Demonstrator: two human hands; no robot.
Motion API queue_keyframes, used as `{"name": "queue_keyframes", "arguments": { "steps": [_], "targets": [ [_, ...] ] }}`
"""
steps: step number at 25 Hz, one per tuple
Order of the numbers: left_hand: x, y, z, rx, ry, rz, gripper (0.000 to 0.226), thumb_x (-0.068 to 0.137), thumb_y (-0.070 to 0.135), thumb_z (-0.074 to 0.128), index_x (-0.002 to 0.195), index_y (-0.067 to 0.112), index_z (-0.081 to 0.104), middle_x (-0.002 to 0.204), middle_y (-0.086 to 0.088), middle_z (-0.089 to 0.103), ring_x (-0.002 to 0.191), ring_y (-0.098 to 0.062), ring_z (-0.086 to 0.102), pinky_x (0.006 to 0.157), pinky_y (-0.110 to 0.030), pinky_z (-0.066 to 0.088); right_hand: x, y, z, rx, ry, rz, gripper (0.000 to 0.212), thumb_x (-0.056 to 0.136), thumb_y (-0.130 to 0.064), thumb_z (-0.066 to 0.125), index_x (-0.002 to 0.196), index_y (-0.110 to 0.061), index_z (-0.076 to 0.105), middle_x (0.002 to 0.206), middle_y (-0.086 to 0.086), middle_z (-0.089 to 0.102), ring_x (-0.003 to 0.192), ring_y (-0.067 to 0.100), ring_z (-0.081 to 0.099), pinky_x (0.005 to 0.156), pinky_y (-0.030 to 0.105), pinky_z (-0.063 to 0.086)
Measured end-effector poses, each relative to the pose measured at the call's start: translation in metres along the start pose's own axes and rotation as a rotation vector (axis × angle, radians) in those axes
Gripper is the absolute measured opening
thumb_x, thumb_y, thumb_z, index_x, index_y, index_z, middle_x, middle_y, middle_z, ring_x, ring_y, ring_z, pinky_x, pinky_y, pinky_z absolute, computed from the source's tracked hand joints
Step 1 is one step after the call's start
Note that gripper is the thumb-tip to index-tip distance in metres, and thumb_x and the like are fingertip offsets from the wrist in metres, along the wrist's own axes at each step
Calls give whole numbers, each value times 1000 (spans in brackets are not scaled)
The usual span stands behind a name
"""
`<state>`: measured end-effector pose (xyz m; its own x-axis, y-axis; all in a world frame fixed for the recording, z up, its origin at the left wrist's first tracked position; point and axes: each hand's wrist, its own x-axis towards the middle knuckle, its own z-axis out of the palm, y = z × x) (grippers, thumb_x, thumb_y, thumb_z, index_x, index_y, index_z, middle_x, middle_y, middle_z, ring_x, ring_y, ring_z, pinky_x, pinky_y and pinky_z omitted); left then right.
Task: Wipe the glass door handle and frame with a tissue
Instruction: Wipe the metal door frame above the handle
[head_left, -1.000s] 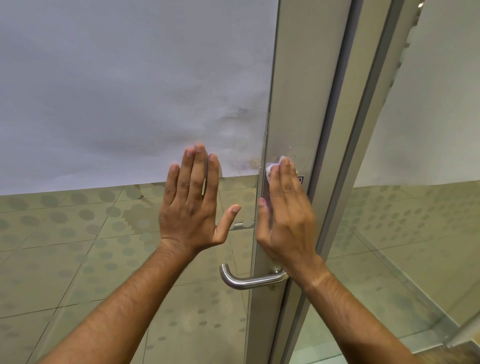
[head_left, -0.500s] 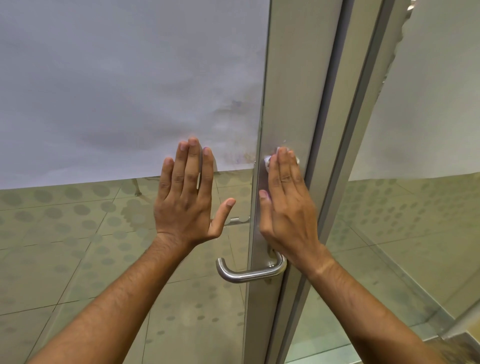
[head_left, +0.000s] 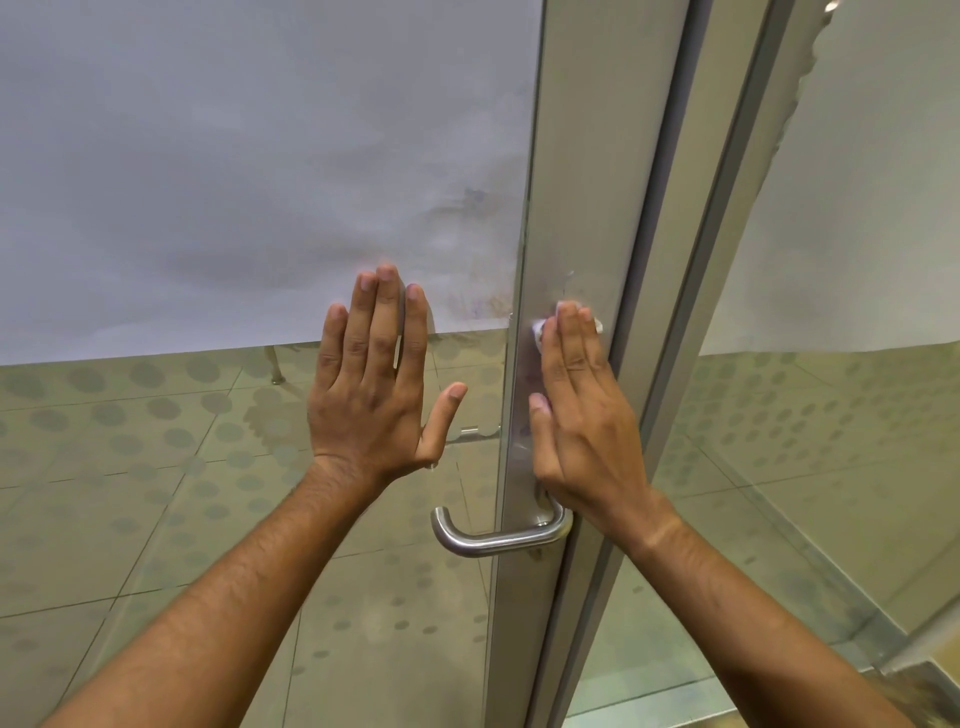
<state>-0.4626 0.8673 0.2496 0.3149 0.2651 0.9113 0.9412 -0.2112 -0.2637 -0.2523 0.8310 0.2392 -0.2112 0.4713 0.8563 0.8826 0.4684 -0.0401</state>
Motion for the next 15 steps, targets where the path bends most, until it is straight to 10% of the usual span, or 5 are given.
{"name": "queue_keyframes", "arguments": {
  "steps": [15],
  "targets": [
    [0,0,0,24,-23,1,89,96,55,40,159,1,4,160,-25,10,155,-34,-4,126,-45,-2,-36,12,13,-137,-223,-203,75,101,-44,35,153,5,11,162,24,1,152,36,4,124,44,7]
  ]
}}
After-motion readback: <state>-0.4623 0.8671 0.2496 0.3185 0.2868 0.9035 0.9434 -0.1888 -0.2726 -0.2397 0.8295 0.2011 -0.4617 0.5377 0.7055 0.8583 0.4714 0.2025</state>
